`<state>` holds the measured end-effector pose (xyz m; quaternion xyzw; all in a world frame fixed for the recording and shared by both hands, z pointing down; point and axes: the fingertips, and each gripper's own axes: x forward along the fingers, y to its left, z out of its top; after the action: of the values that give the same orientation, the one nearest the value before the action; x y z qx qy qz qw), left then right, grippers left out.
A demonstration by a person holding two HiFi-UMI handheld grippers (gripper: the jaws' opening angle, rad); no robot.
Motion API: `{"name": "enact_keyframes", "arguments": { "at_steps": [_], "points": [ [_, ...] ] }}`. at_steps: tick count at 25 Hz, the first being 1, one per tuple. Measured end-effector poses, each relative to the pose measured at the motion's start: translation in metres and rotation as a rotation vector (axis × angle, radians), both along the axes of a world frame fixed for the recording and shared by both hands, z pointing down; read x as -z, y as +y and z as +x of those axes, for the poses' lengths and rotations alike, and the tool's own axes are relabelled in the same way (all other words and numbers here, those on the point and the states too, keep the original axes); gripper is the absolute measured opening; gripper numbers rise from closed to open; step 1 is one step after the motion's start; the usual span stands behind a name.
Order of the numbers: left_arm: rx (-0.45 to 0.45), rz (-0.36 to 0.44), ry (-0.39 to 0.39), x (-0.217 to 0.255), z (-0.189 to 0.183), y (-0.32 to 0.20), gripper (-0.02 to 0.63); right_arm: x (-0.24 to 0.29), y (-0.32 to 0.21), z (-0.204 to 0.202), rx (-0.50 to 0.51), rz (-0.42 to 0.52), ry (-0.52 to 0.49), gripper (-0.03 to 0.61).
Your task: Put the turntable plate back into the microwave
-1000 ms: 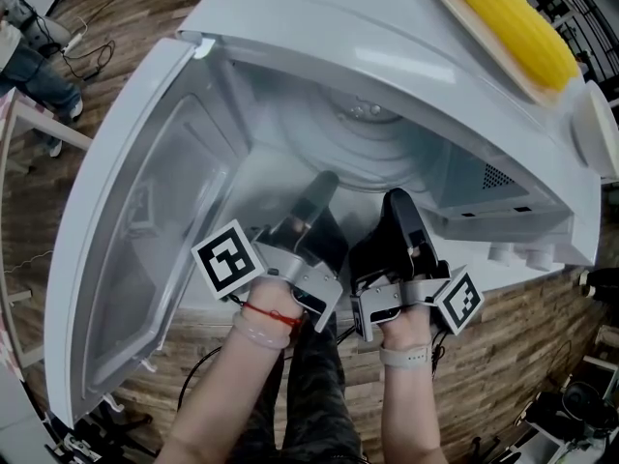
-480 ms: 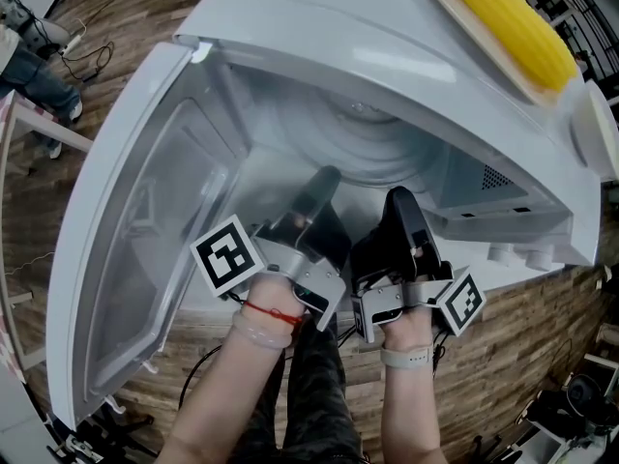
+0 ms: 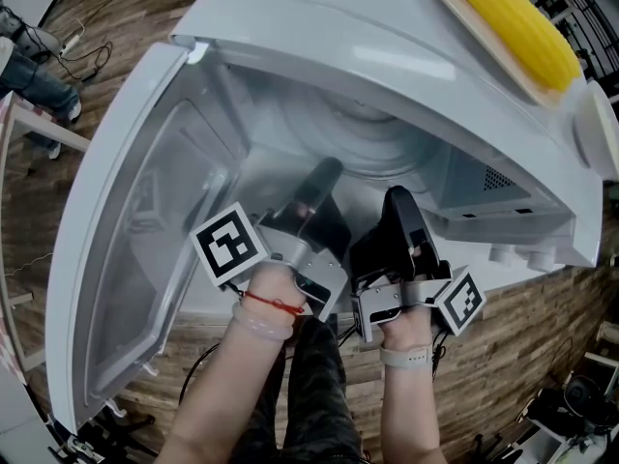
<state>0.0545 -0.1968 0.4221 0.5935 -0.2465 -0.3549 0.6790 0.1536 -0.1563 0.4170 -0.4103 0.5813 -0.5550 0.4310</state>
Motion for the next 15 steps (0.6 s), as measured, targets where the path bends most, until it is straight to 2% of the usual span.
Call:
{"name": "enact_keyframes", "arguments": {
  "at_steps": [3, 10, 15],
  "points": [
    [-0.028, 0.028, -0.035, 0.001, 0.002, 0.000, 0.043, -0.003, -0.001, -0.002, 0.002, -0.003, 0.008, 0.051],
    [-0.057, 0.043, -0.057, -0.001, 0.004, 0.003, 0.041, -0.004, -0.005, -0.013, 0.024, -0.005, 0.028, 0.051],
    [-0.127, 0.080, -0.091, -0.003, 0.006, 0.004, 0.042, -0.006, -0.008, -0.024, 0.071, -0.006, 0.080, 0.051]
  ]
}}
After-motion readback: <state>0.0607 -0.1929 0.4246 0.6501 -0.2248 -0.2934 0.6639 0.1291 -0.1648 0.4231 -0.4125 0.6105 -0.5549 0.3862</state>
